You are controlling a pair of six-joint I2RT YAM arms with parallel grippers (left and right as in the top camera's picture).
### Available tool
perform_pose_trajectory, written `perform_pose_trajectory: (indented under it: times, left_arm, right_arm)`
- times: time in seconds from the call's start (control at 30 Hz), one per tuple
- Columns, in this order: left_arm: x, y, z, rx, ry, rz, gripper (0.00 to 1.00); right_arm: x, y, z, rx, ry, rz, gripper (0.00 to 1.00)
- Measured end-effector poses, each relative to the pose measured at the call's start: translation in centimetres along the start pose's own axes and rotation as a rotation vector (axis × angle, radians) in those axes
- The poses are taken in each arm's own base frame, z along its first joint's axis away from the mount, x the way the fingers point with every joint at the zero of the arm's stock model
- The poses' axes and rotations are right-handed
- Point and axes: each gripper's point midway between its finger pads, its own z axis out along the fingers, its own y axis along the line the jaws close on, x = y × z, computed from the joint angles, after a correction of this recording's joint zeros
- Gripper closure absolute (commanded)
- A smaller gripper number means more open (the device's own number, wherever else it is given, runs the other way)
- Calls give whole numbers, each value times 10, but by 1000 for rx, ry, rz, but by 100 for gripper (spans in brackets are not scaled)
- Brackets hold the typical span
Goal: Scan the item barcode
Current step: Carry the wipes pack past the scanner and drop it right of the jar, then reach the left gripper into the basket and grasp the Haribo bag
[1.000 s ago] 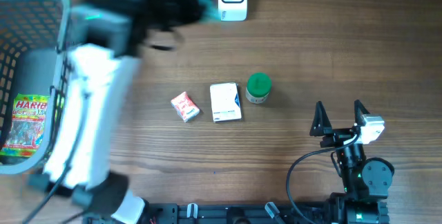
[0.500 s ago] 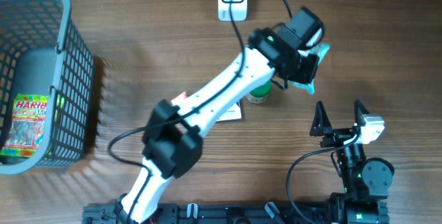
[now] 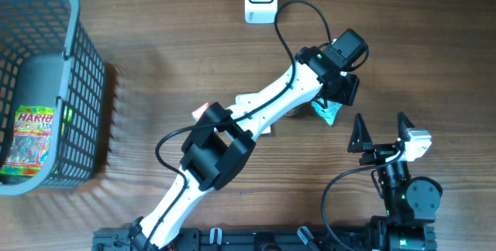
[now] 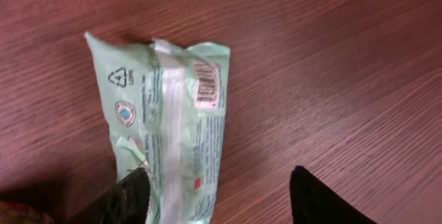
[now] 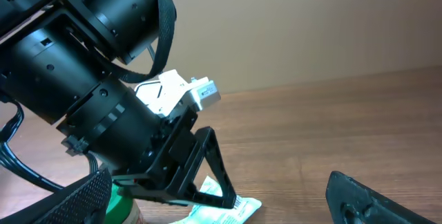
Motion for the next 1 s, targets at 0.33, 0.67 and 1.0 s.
perform_pose_trajectory:
  times: [0.33, 0.67, 1.0]
  left_arm:
    - [-17, 19, -118, -15, -68, -55, 40]
    - [-11, 159, -375, -312, -465, -314, 0]
    - [113, 355, -521, -647, -671, -1071, 0]
  right_arm:
    - [0, 0, 0, 0, 0, 0, 0]
    - [0, 0, 0, 0, 0, 0, 0]
    - [0, 0, 0, 0, 0, 0, 0]
